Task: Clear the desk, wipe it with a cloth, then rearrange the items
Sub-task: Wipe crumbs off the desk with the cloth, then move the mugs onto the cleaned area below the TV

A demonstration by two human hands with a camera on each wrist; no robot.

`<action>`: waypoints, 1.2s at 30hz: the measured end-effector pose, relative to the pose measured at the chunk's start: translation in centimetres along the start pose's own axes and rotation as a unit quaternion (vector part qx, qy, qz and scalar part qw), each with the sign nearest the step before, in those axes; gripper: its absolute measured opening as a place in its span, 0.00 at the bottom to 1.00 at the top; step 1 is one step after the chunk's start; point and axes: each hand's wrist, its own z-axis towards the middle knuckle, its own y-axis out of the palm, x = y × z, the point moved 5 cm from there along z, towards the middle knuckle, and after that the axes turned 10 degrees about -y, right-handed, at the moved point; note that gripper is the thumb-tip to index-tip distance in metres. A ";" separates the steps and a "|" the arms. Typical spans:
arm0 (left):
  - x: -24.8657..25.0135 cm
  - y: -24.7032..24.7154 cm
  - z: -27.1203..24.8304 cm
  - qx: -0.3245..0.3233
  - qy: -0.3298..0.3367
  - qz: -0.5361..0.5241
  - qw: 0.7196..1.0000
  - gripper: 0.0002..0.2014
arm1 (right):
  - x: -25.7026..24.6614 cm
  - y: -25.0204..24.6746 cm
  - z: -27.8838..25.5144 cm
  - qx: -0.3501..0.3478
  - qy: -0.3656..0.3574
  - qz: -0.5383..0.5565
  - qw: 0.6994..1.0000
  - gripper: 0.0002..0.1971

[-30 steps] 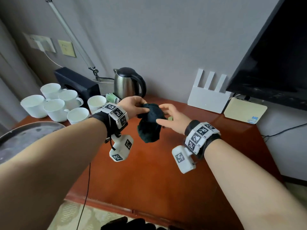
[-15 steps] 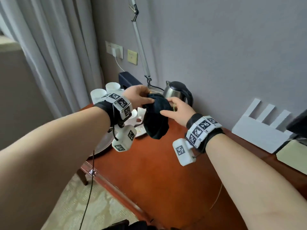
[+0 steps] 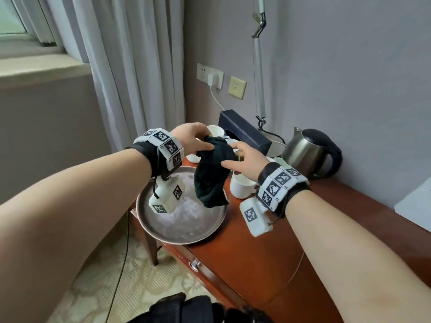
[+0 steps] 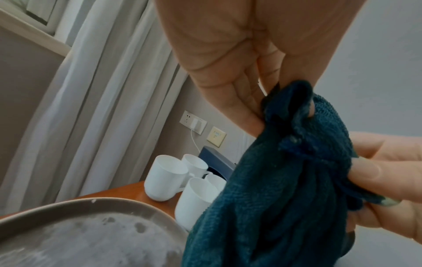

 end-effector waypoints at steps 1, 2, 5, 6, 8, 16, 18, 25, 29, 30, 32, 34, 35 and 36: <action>-0.9 -0.3 0.5 -0.010 -0.005 0.002 1.000 0.10 | -0.2 0.8 0.5 -0.003 0.010 -0.004 1.000 0.22; -1.8 -0.5 1.0 -0.018 -0.009 0.004 1.000 0.09 | -0.3 1.6 1.0 -0.005 0.019 -0.003 1.000 0.22; -4.3 -0.2 2.2 -0.046 -0.022 0.007 0.999 0.07 | -0.3 3.7 1.6 -0.015 0.053 -0.007 0.998 0.23; -4.9 0.1 2.6 -0.053 -0.021 0.018 0.998 0.07 | -0.3 4.3 1.6 -0.020 0.067 -0.010 0.998 0.24; -6.3 0.8 3.3 -0.072 -0.022 0.039 0.996 0.07 | 0.2 5.7 2.0 -0.031 0.091 -0.008 0.995 0.25; -10.0 3.0 4.7 -0.119 -0.056 0.067 0.989 0.09 | 3.0 9.1 3.3 -0.081 0.136 -0.013 0.987 0.29; -10.6 3.6 4.9 -0.126 -0.063 0.095 0.985 0.11 | 3.7 9.8 3.4 -0.094 0.149 -0.015 0.984 0.30; -12.3 5.7 5.5 -0.154 -0.068 0.125 0.978 0.17 | 5.6 11.0 3.4 -0.122 0.167 -0.022 0.978 0.29; -12.6 6.4 5.9 -0.164 -0.063 0.162 0.971 0.16 | 6.3 11.5 3.4 -0.136 0.176 -0.039 0.974 0.27; -12.7 6.6 6.0 -0.165 -0.061 0.168 0.970 0.16 | 6.4 11.5 3.4 -0.138 0.178 -0.043 0.973 0.27; -12.7 6.8 6.1 -0.168 -0.057 0.176 0.968 0.16 | 6.6 11.6 3.5 -0.143 0.183 -0.051 0.971 0.27; -12.8 6.9 6.3 -0.169 -0.051 0.183 0.967 0.15 | 6.8 11.7 3.6 -0.147 0.184 -0.067 0.970 0.27; -12.8 7.0 6.3 -0.170 -0.049 0.186 0.966 0.15 | 6.8 11.7 3.7 -0.149 0.184 -0.074 0.969 0.27; -12.8 7.0 6.3 -0.172 -0.050 0.190 0.965 0.15 | 6.8 11.7 3.7 -0.150 0.183 -0.080 0.968 0.26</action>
